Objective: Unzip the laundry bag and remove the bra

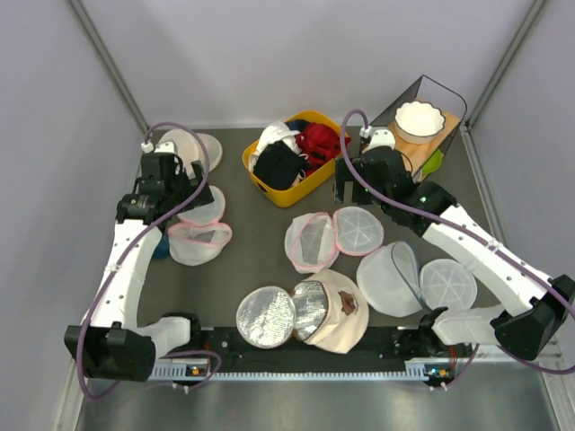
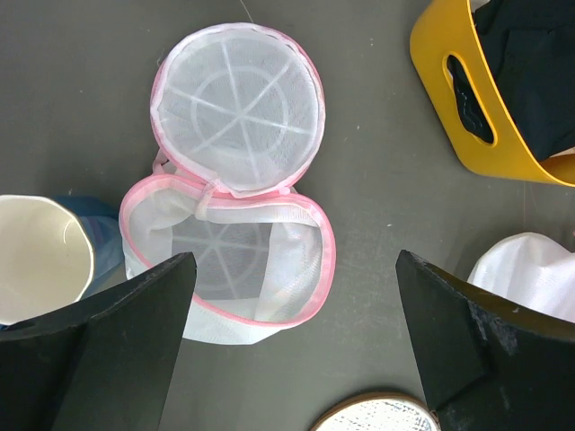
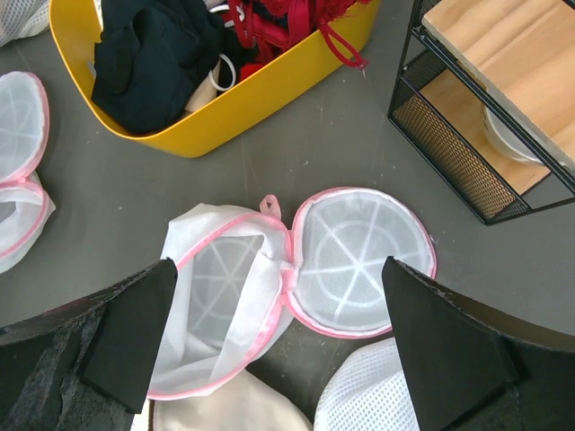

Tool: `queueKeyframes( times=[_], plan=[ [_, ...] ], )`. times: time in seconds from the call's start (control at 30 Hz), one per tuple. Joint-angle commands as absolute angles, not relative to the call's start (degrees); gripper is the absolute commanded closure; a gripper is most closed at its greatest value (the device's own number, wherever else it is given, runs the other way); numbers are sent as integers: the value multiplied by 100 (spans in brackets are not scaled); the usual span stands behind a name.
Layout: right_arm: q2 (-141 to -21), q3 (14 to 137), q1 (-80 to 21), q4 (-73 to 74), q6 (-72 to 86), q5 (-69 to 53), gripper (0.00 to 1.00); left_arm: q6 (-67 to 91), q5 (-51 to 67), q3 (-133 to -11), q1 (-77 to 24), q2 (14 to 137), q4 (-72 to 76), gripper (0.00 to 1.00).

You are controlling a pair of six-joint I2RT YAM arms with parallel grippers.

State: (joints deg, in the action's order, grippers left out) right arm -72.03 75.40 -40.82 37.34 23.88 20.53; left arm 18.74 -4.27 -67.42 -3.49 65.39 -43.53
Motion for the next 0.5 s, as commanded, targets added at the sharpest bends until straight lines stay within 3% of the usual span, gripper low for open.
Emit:
queueKeyframes(
  times=[0.0,0.47],
  plan=[
    [-7102,7532,-4087,3481,2452,2189,1,1854,-492,-6996,-352,6434,-4104,1],
    [-7084,7541,-4087,3445,2434,2109,1,1995,-1608,-7259,-369,7030,-4227,3]
  ],
)
